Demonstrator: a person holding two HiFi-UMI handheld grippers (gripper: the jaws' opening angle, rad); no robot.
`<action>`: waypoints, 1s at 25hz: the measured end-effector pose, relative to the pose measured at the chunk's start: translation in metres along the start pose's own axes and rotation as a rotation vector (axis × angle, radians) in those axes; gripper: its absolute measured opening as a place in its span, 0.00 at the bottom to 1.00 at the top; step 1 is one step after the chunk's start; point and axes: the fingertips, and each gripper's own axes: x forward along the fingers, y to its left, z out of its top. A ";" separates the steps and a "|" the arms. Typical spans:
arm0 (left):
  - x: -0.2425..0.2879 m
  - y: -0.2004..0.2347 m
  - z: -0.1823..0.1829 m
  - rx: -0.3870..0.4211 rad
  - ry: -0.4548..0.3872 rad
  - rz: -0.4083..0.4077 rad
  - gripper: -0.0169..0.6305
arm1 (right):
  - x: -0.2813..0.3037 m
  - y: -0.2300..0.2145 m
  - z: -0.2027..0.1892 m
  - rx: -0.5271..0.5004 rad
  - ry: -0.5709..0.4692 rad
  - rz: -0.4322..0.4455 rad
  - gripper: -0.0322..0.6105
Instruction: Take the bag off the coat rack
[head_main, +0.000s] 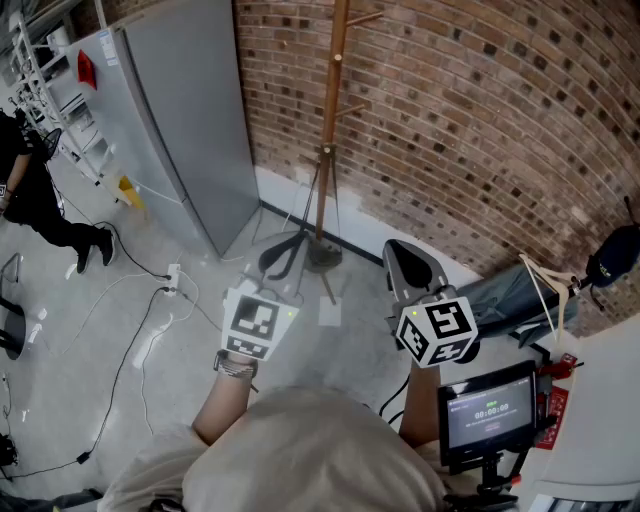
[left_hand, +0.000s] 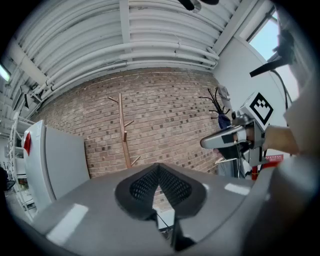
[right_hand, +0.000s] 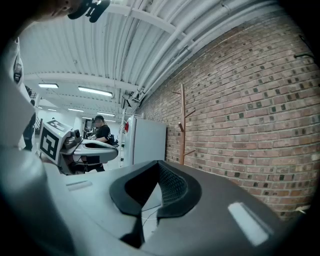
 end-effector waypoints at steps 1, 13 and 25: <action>0.000 0.000 -0.001 0.000 0.002 -0.002 0.03 | 0.001 0.000 0.000 0.002 -0.001 0.001 0.05; 0.001 -0.006 -0.010 -0.012 0.039 0.002 0.03 | 0.003 0.002 0.004 0.099 -0.069 0.077 0.05; 0.015 -0.028 -0.014 -0.022 0.065 0.051 0.03 | -0.009 -0.018 0.001 0.096 -0.085 0.153 0.05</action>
